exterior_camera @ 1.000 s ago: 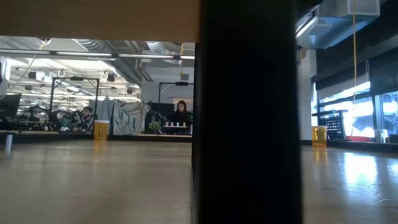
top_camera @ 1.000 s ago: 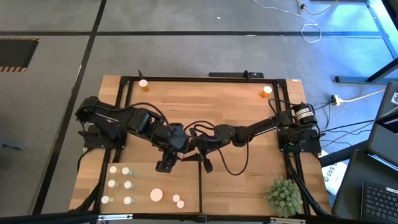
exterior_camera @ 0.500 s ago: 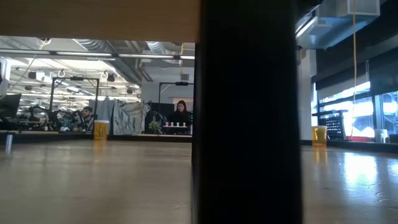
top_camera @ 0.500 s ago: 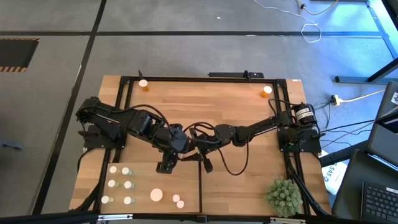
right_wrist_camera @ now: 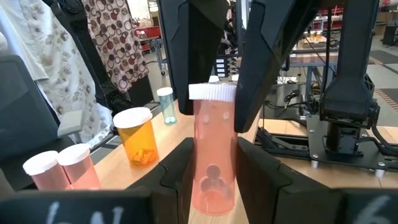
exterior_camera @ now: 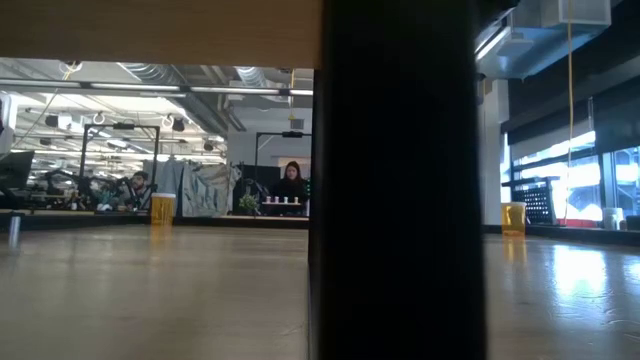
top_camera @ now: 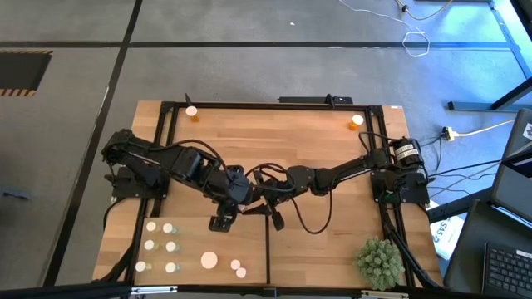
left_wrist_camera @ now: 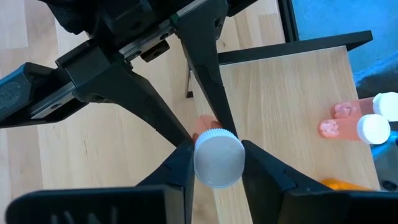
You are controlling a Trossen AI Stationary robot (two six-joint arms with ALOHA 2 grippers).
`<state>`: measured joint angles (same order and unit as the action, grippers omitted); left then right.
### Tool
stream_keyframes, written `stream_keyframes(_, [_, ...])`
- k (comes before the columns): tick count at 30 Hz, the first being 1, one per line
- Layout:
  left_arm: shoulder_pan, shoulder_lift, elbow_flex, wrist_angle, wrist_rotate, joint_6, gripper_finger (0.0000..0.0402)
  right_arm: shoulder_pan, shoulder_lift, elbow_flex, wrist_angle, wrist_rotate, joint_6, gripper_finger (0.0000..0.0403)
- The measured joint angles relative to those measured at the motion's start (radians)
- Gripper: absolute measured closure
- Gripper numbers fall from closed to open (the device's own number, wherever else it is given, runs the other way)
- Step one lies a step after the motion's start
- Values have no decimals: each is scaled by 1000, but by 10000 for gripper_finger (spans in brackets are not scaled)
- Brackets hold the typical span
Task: Pick and place medicine bottles onto shelf by color
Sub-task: Put the pink pill bottle on the shelf aligned with the other pink pill bottle
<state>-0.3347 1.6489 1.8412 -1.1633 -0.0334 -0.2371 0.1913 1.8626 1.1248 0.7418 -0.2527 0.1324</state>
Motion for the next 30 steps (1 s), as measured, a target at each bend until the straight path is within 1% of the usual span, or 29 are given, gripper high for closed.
stream_keyframes(10, [0, 0, 0, 0, -1, 0, 317, 0, 0, 0, -3, -1, 18, 293])
stream_keyframes(13, [0, 0, 0, -2, -2, 0, 317, 0, 0, 0, -3, -1, 18, 274])
stream_keyframes(18, [1, 0, 0, -3, -10, 0, 317, 1, 0, 0, -6, -2, 15, 225])
stream_keyframes(21, [1, 0, 0, -9, -10, 0, 317, 1, 0, 0, -15, 12, 12, 203])
stream_keyframes(25, [1, 0, 0, -30, -8, -21, 318, -7, 0, 0, -48, 7, 17, 191])
stream_keyframes(30, [1, 0, 0, -42, 10, -26, 318, -29, -7, 0, -132, -43, 42, 190])
